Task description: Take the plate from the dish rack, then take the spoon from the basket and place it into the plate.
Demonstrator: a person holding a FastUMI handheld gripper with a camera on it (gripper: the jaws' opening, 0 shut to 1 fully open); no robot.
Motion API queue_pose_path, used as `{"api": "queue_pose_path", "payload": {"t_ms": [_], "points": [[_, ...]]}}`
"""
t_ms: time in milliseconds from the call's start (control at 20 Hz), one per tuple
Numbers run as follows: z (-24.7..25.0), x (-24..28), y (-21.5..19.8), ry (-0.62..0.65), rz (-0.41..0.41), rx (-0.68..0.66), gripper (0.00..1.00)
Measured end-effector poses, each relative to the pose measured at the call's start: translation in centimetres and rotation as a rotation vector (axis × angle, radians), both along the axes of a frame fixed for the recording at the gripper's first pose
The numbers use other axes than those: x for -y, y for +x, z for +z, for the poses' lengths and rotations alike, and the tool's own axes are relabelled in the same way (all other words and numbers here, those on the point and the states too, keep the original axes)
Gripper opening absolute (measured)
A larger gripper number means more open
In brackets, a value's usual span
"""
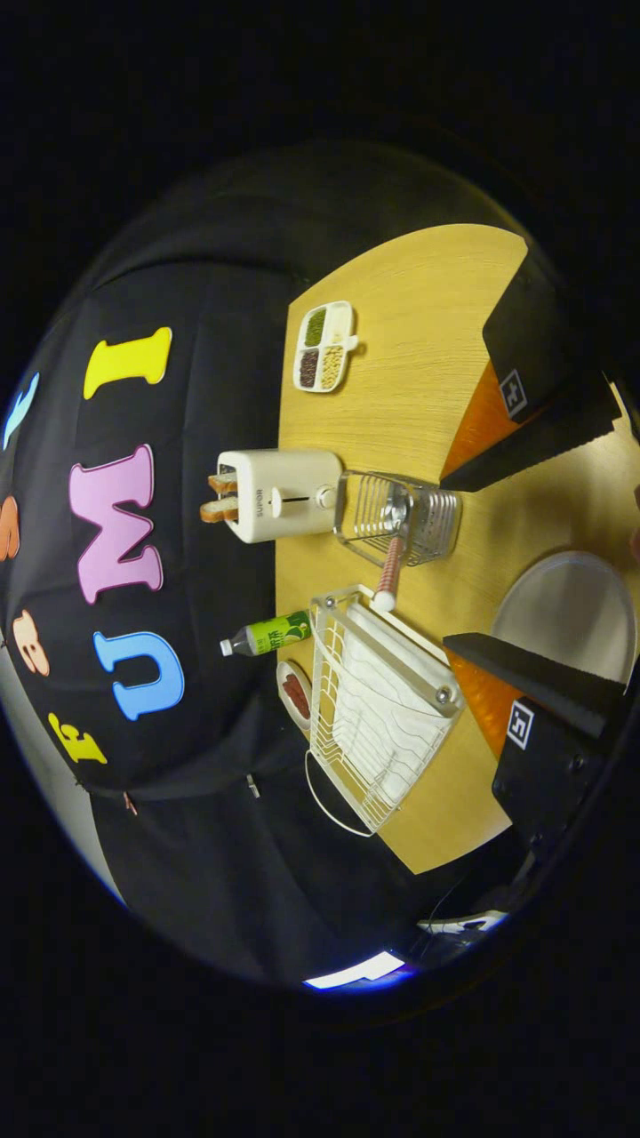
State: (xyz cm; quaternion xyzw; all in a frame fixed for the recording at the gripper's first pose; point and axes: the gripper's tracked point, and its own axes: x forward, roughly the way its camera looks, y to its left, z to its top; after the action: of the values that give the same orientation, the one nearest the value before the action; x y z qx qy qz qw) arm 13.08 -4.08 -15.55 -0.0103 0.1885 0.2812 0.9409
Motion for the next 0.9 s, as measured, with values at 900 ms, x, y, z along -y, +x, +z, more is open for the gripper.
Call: {"api": "queue_pose_path", "payload": {"t_ms": [900], "points": [[-2.0,-3.6,8.6,-0.002,-0.062,0.127,0.84]]}}
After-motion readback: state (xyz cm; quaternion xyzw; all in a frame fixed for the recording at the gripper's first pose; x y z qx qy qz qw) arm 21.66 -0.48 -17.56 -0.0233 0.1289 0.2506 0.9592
